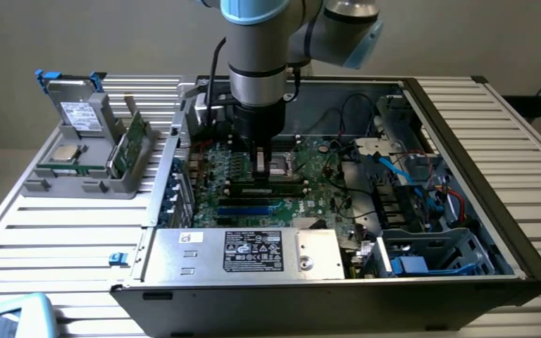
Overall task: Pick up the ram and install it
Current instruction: 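Press down the ram until it locks into place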
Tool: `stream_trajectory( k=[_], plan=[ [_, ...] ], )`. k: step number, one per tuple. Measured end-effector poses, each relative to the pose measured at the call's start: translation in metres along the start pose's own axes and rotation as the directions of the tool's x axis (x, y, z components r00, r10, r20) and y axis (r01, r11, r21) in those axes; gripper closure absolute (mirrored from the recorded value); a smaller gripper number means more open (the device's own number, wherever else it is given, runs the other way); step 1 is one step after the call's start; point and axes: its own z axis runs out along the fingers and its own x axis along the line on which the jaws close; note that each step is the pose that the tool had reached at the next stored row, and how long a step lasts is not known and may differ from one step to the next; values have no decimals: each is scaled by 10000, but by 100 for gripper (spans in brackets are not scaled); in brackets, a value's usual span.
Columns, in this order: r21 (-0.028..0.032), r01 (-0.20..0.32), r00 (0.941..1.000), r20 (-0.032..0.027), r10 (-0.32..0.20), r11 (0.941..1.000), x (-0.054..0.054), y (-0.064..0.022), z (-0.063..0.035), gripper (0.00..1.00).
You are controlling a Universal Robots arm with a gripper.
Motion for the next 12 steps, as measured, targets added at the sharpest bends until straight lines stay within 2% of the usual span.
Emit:
stream_trajectory(
  k=[12],
  plan=[
    [2,-3,10000,0,3,10000,17,-16,13,89]
  ],
)
